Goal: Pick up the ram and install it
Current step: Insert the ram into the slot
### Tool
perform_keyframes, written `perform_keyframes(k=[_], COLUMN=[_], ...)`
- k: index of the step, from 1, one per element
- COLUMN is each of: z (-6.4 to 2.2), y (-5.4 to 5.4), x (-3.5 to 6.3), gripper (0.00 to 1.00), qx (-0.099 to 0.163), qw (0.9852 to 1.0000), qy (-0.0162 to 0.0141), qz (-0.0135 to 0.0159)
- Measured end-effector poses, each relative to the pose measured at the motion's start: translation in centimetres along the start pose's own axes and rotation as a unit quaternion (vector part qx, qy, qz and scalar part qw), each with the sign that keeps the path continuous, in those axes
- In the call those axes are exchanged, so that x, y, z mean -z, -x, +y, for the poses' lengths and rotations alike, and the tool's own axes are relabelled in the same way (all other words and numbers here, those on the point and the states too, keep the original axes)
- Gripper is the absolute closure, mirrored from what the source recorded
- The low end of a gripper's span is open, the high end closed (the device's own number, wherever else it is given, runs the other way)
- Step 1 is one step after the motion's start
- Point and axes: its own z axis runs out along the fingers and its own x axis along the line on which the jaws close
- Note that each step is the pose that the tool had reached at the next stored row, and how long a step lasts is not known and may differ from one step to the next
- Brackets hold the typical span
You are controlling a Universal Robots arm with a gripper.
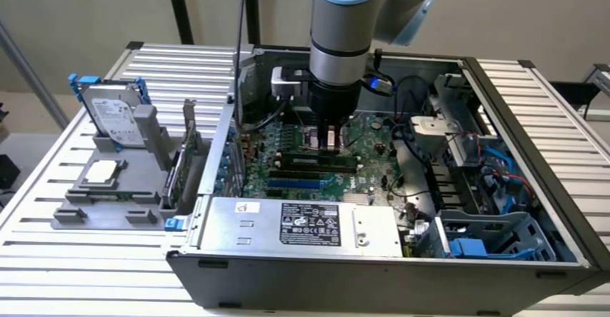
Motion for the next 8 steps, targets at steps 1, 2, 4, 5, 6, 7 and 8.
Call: perform_keyframes(k=[1,2,4,5,6,7,8], z=[0.0,-0.02,-0.1,-0.14,-0.17,-0.18,-0.18], y=[0.0,0.0,0.01,0.01,0.0,0.0,0.01], x=[0.0,-0.01,-0.02,-0.02,-0.01,-0.01,-0.02], gripper=[0.87,0.87,0.87,0.87,0.87,0.87,0.87], qx=[0.0,0.0,0.0,0.0,0.0,0.0,0.0], qw=[1.0,1.0,1.0,1.0,1.0,1.0,1.0], qy=[-0.0001,-0.0001,-0.0002,-0.0001,0.0,-0.0001,-0.0001], qz=[0.0,0.0,-0.0002,-0.0001,0.0,0.0,0.0])
